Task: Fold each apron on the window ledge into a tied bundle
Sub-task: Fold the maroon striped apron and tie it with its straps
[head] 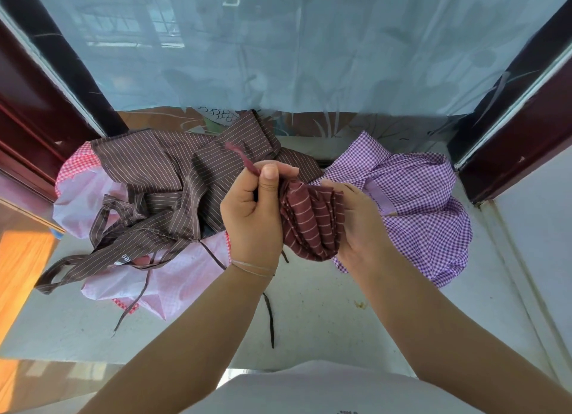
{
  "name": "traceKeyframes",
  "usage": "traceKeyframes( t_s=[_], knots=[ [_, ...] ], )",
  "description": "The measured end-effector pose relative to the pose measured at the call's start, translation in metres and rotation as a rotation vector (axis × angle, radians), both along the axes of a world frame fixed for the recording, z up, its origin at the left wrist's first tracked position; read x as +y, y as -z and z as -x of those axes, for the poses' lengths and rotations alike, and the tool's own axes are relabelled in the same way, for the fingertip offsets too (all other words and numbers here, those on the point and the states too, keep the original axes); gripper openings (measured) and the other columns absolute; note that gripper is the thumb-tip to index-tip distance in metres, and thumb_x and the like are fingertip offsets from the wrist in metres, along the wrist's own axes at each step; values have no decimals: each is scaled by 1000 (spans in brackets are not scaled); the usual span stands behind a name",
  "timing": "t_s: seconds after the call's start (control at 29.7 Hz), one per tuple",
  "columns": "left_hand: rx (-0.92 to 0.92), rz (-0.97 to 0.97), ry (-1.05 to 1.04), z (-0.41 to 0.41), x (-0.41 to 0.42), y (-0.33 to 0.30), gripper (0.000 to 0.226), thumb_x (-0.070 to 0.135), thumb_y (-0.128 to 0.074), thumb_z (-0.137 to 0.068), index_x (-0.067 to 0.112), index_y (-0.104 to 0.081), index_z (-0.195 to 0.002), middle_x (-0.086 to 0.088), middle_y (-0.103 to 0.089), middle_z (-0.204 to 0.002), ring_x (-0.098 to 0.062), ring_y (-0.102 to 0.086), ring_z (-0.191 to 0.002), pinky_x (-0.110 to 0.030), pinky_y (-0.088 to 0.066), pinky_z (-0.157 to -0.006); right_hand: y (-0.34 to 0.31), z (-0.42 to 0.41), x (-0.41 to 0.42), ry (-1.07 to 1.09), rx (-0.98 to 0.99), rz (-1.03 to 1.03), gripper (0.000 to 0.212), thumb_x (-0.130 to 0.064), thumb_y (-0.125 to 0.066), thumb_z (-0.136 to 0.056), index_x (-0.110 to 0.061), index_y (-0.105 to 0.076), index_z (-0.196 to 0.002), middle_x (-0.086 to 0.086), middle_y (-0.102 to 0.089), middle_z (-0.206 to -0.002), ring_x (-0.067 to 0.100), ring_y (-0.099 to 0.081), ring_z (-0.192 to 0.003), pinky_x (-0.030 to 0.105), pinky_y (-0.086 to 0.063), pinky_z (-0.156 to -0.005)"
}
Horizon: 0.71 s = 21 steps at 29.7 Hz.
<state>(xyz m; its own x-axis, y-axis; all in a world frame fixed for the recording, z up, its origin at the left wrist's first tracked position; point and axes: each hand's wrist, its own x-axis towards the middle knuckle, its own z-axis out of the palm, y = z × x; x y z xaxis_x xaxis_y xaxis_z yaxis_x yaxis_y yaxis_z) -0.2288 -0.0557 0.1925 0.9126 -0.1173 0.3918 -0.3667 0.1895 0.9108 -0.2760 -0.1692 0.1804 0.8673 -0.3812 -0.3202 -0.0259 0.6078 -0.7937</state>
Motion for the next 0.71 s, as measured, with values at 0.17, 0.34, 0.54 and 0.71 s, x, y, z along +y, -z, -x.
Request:
traceKeyframes(
  t_s=[0.17,0.34,0.54,0.71],
  knots=[
    [-6,79,59,-1,-3,-4,24,16,-44,-99,16,-62,-83,0,-69,-79,-21,-67,-80,-35,-54,-77,-4,0,1,48,44,44,8,-13,-53,-92,-6,-54,-97,8,-52,-72,17,-56,-61,28,-53,-58],
    [143,-293,363,-17,6,-8,13,17,-54,-95,15,-58,-83,6,-58,-53,-12,-53,-57,-26,-47,-62,-5,13,-18,122,-16,722,29,-22,-63,-90,-5,-53,-69,2,-48,-62,14,-46,-59,30,-43,-61],
    [259,-632,789,-18,16,-3,14,38,-63,-76,25,-66,-77,3,-60,-59,-11,-52,-56,-34,-47,-73,-21,9,-23,-200,-288,1471,30,-29,-44,-98,-6,-52,-79,4,-53,-90,9,-50,-80,14,-39,-70],
    [179,-760,867,-11,16,-3,30,39,-64,-73,13,-73,-85,6,-70,-66,-8,-63,-68,-37,-53,-84,-26,6,-13,-419,-10,1488,37,-39,-37,-101,-20,-48,-72,-5,-50,-64,6,-50,-65,16,-38,-64]
  ],
)
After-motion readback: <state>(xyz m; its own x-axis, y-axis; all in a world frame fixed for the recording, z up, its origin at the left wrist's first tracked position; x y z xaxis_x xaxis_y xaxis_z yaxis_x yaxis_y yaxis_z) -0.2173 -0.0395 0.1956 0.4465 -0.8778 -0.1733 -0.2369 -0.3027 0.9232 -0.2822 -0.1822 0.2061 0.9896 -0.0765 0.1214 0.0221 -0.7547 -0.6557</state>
